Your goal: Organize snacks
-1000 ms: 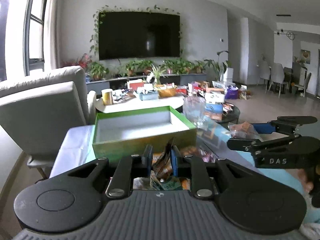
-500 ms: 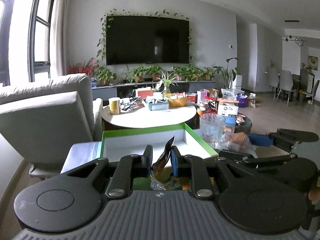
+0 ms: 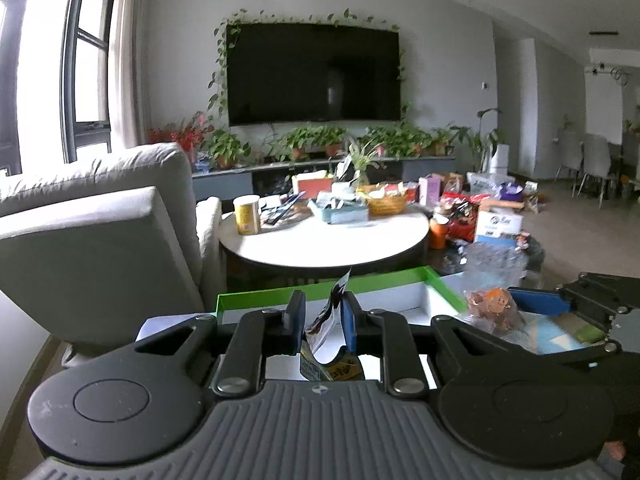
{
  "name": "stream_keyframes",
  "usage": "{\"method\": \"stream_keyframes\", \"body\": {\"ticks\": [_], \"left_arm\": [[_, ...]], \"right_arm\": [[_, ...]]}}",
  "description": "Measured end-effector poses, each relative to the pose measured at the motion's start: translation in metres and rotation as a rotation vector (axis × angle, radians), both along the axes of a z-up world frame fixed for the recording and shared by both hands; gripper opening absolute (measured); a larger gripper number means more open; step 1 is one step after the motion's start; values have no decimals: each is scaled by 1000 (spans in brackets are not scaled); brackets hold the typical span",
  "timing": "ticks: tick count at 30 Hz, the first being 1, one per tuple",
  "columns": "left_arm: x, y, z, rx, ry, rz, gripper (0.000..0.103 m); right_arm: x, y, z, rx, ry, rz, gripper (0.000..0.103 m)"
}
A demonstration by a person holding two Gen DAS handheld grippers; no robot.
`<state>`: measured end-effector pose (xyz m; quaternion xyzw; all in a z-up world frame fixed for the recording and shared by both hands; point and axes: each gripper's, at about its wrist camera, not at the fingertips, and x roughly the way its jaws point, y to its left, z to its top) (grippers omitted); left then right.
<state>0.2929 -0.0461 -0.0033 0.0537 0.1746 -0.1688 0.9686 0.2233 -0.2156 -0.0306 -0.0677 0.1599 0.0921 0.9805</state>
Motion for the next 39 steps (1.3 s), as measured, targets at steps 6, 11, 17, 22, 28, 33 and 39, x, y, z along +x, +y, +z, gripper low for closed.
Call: {"method": "stream_keyframes", "body": {"ticks": [6,11,17,22,28,33,39], "left_arm": [[32,1,-30,22,51,76,18],[48,2,-45,20,86,110,18],[51,-1,-61,50,151,91,19],[42,2,-70,65,199,77,28],[23,15,-62,46,186,96,44],[-2,26,-50,41,152,100,46],[-41,41,-32,23,126,92,54]], "right_arm": [[22,2,-17,7,51,-11,65],[33,2,-28,15,100,-32,65],[36,-4,-36,50,155,-52,67],[36,-10,-35,97,191,-69,75],[20,-18,-28,150,191,-56,85],[-3,-19,-22,153,175,-47,85],[-36,-31,-12,180,156,-61,85]]}}
